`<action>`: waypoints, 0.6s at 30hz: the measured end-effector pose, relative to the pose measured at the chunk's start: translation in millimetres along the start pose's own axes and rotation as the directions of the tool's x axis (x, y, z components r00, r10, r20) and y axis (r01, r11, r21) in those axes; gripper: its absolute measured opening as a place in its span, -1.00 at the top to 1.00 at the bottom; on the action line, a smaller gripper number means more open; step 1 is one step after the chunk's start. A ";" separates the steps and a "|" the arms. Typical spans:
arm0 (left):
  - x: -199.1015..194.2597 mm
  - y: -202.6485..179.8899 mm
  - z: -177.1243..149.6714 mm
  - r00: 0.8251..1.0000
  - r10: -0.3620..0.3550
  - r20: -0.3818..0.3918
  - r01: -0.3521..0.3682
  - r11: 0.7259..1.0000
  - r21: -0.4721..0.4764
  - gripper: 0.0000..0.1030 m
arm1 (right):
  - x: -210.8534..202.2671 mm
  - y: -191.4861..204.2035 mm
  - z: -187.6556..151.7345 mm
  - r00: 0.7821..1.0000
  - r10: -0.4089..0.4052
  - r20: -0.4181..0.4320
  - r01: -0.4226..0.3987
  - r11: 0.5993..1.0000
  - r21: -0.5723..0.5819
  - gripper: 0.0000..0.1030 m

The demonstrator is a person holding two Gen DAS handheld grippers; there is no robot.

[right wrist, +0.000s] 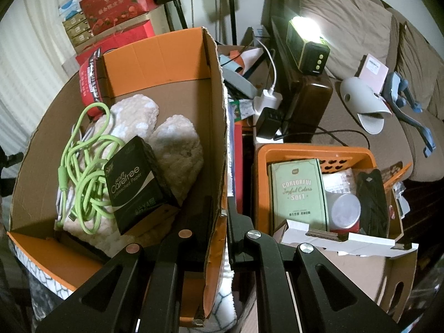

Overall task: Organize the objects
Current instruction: 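Lift the plastic bag off the bed with the left gripper, then carry the bag over the orange box and release it with the left gripper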

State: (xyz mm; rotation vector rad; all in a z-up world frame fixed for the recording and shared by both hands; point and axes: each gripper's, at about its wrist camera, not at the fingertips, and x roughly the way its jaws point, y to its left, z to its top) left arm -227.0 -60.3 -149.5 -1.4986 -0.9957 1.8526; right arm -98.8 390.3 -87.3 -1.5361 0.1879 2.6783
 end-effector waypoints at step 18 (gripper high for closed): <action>-14.1 -105.0 -10.1 0.990 0.105 0.099 -0.124 0.968 0.219 0.97 | 0.4 -0.3 -0.2 1.000 0.002 0.002 -0.002 1.000 0.004 0.85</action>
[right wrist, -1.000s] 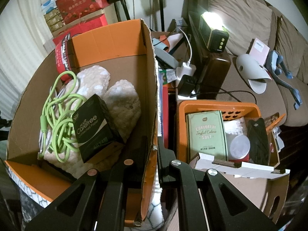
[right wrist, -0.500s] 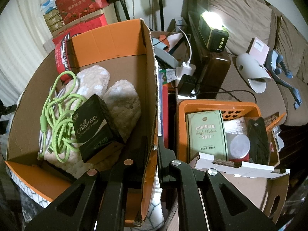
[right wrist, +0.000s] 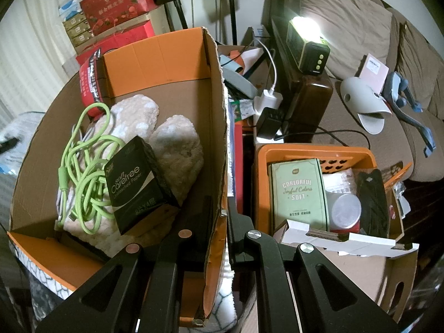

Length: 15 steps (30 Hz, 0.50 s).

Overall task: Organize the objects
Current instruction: 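Carry the bag over the orange box and release it with the left gripper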

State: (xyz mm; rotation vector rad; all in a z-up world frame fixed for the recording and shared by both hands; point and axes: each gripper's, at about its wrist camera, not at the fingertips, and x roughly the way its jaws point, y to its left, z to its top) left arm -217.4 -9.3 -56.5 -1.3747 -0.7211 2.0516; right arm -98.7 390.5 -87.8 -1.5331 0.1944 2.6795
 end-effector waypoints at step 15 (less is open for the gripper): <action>7.0 -98.7 2.0 0.990 -0.141 -0.001 0.140 0.982 0.124 0.99 | 0.3 0.2 -0.3 1.000 0.001 0.001 -0.001 1.000 0.001 0.84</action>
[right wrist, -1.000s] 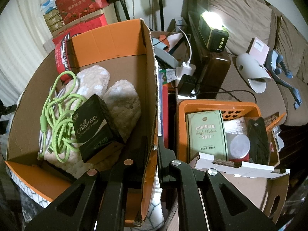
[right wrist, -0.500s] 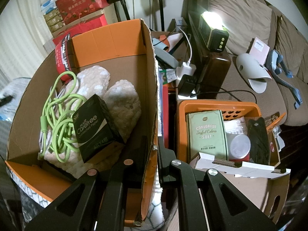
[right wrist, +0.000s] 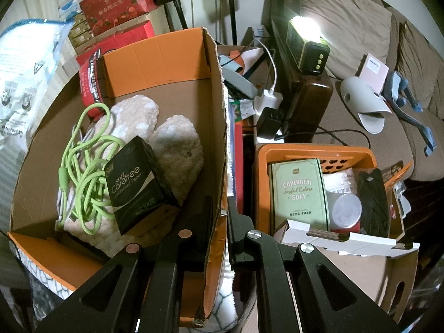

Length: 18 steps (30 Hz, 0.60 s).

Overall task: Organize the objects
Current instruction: 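Carry the bag over the orange box and release it with the left gripper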

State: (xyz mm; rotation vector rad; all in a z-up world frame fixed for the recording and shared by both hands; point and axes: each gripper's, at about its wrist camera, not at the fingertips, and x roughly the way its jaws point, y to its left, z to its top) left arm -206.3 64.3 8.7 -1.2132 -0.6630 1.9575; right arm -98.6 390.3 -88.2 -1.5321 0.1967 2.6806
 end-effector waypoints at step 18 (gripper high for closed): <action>112.2 -9.5 -23.4 0.982 -0.090 -0.163 0.075 0.993 -0.093 0.99 | 0.5 1.6 -0.5 1.000 0.005 0.001 -0.005 1.000 0.003 0.84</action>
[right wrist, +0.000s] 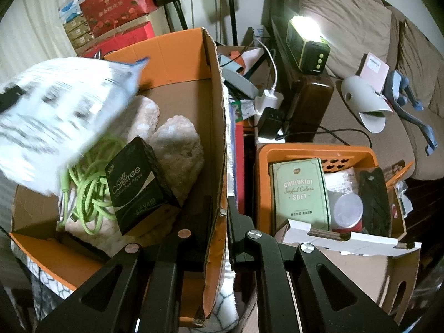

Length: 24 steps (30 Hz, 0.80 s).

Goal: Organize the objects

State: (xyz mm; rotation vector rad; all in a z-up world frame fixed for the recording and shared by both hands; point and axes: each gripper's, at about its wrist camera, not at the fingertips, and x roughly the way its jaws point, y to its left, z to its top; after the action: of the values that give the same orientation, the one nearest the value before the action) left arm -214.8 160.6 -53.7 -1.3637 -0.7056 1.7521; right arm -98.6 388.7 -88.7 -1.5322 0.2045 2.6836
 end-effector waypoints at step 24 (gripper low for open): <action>10.5 -24.6 -33.1 0.907 0.421 -0.015 -0.414 0.898 0.147 -0.40 | -0.1 0.3 0.2 1.000 0.008 0.003 -0.008 1.000 0.005 0.80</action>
State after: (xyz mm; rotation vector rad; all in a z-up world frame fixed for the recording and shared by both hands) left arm -178.1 181.2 -48.1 -1.5324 -0.2623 2.0495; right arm -98.7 388.4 -88.5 -1.5291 0.2178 2.6887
